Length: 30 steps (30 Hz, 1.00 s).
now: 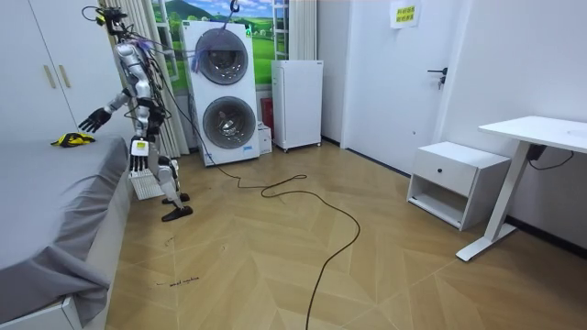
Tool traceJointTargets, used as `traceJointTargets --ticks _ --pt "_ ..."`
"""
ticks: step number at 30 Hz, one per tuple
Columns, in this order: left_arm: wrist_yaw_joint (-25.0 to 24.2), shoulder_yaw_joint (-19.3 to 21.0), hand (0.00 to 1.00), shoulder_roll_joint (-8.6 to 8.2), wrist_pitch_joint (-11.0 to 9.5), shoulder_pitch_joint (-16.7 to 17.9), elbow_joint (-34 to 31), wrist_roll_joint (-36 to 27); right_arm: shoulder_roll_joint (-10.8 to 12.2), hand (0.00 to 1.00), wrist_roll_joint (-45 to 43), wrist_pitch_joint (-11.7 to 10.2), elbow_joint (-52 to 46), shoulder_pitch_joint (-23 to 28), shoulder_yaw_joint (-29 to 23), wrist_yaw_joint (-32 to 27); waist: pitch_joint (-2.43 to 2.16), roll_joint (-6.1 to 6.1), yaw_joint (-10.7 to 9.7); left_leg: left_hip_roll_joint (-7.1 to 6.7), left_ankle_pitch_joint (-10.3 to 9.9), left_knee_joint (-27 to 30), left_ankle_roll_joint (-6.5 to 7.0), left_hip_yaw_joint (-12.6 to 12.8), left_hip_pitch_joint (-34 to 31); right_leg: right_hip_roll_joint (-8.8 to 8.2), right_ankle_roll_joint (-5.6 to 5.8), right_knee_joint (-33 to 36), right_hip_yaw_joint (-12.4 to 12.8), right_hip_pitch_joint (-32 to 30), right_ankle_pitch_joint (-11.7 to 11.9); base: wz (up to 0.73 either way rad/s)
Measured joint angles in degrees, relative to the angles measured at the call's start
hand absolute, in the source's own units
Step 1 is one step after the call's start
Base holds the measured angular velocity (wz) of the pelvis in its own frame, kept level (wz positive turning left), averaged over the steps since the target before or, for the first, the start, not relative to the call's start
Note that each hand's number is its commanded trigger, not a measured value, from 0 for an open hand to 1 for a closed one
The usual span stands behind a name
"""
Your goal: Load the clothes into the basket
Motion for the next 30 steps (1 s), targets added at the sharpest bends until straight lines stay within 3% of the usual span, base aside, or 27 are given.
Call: traceJointTargets --ticks 3,8,10,12,20,25,30 --pt "-1.06 0.59 0.0 0.1 -0.56 0.02 0.33 -0.33 -0.18 0.0 0.41 0.51 7.62 -3.4 -0.03 -0.46 0.12 0.14 2.21 -0.14 0.0 0.38 0.01 -1.08 -1.47 -0.36 0.09 0.11 -2.29 -0.79 0.06 0.22" --pt "-2.21 1.15 0.0 1.52 -0.63 0.26 0.53 -0.72 -1.01 0.0 0.88 1.15 12.74 -7.1 -0.14 -1.24 0.43 0.59 3.34 -0.44 0.0 1.41 0.01 -3.78 -3.42 -0.75 0.09 0.07 -5.63 -0.91 0.06 0.3" --pt "-3.08 1.12 0.0 1.86 0.15 0.35 0.44 0.29 -2.42 0.0 1.99 1.27 16.26 -10.08 -0.22 -1.61 0.89 1.44 3.41 -0.89 0.12 2.0 0.2 -5.05 -4.44 -1.05 0.11 0.01 -6.92 -1.0 0.04 0.27" --pt "-3.83 1.07 0.0 2.22 0.55 0.44 0.3 1.42 -3.69 0.0 2.01 1.33 18.01 -11.25 -0.28 -2.1 0.92 1.83 3.91 -1.17 0.44 2.15 0.38 -5.54 -5.49 -1.36 0.23 0.05 -7.59 -1.7 0.05 0.2" --pt "-4.78 -0.23 0.0 3.29 1.62 1.35 0.44 1.15 -5.28 0.0 1.87 1.18 24.91 -16.1 -0.97 -6.08 1.13 2.63 5.84 -1.74 1.11 4.29 0.72 -6.94 -9.81 -2.14 0.29 0.99 -9.38 -4.45 0.13 0.12" --pt "-4.71 -2.5 0.0 3.39 1.5 1.06 0.48 1.08 -8.82 0.0 3.18 1.09 25.18 -18.4 -1.95 -10.38 1.36 4.92 6.31 -2.5 1.76 5.73 1.37 -7.58 -13.91 -3.03 0.61 2.71 -9.45 -8.23 0.5 0.07" --pt "-4.3 -3.62 0.0 3.96 1.45 1.13 1.34 1.11 -11.36 0.0 7.57 0.97 25.91 -22.38 -4.92 -15.74 1.48 5.01 6.28 -3.15 3.5 3.85 1.98 -6.53 -15.18 -4.2 0.81 4.25 -8.24 -11.73 0.78 -0.08"
